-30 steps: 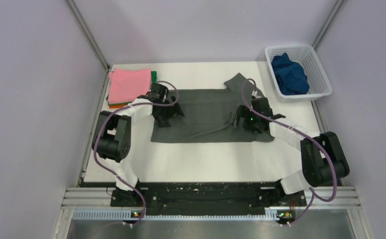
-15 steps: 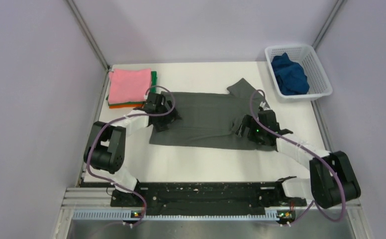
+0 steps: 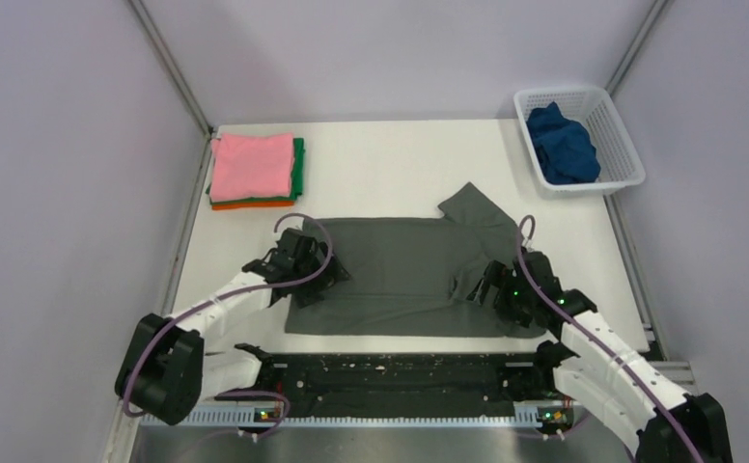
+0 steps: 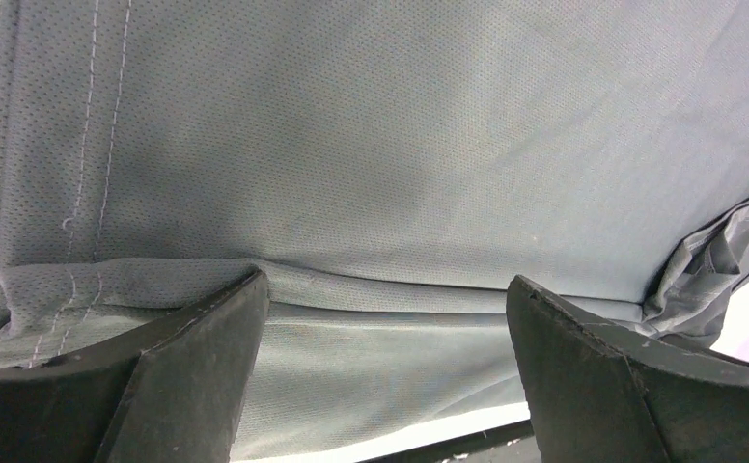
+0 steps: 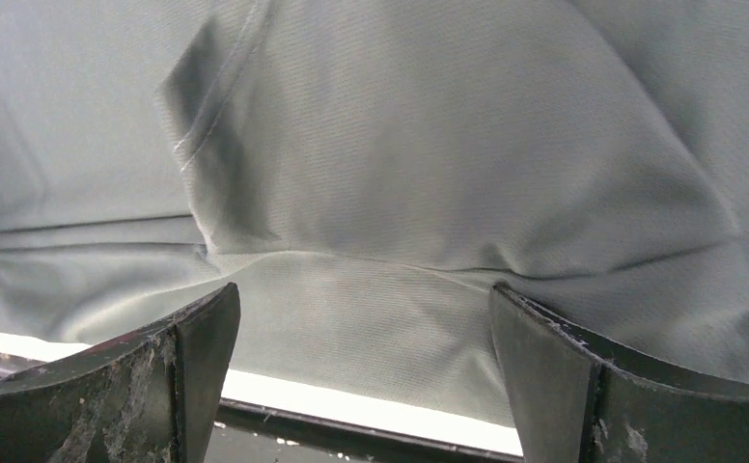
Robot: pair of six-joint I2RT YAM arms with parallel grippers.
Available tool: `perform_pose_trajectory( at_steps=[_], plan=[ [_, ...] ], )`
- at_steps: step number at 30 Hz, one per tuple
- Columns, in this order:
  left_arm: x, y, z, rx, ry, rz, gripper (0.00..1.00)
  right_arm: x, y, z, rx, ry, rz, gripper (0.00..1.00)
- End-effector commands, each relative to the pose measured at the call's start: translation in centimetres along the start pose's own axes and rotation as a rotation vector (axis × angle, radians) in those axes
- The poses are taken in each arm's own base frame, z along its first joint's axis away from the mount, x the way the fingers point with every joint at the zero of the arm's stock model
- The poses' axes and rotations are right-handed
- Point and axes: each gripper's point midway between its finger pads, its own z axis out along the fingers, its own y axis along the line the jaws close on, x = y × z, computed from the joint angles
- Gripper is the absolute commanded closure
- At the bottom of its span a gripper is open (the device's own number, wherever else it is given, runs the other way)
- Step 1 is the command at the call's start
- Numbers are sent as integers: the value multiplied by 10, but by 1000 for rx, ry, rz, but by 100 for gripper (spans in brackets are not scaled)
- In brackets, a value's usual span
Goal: Fold and stack the t-shirts
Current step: Fold the flattened tshirt in 1/3 of the way
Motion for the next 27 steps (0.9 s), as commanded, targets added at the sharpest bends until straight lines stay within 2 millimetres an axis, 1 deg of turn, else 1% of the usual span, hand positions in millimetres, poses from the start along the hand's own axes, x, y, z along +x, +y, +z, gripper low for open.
perform_pose_trajectory(
  at_steps=[1, 4, 8, 10, 11, 12, 13, 15, 16, 18, 21, 23, 27],
  plan=[
    [37, 56, -9, -185, 73, -57, 1, 23, -24, -12, 97, 50, 74, 1],
    [39, 56, -11, -174, 72, -62, 1, 23, -21, -15, 81, 47, 74, 1],
    [35, 42, -18, -125, 63, -43, 1, 21, -20, -18, 69, 40, 52, 1],
    [27, 30, -23, -96, 39, -23, 1, 9, -14, -22, 49, -15, 32, 1],
    [20, 25, -27, -88, 21, -9, 1, -1, -5, -25, 17, -48, 31, 1],
    [11, 17, -31, -81, -7, 7, 1, -9, 5, -27, -21, -81, 24, 1],
    [3, 14, -36, -98, -29, 23, 1, -23, 16, -33, -57, -127, 18, 1],
    [-24, 0, -48, -118, -116, 53, 1, -47, 35, -44, -111, -214, 8, 1],
    [-35, -1, -52, -142, -154, 63, 1, -59, 41, -49, -123, -266, 5, 1],
    [-57, -3, -60, -191, -236, 71, 1, -78, 53, -58, -152, -338, -4, 1],
    [-90, -4, -63, -250, -342, 88, 1, -96, 62, -63, -170, -398, -29, 1],
    [-112, -3, -61, -286, -375, 80, 1, -100, 64, -61, -166, -412, -42, 1],
    [-150, 4, -54, -370, -407, 56, 10, -106, 65, -57, -153, -420, -87, 1]
  ],
)
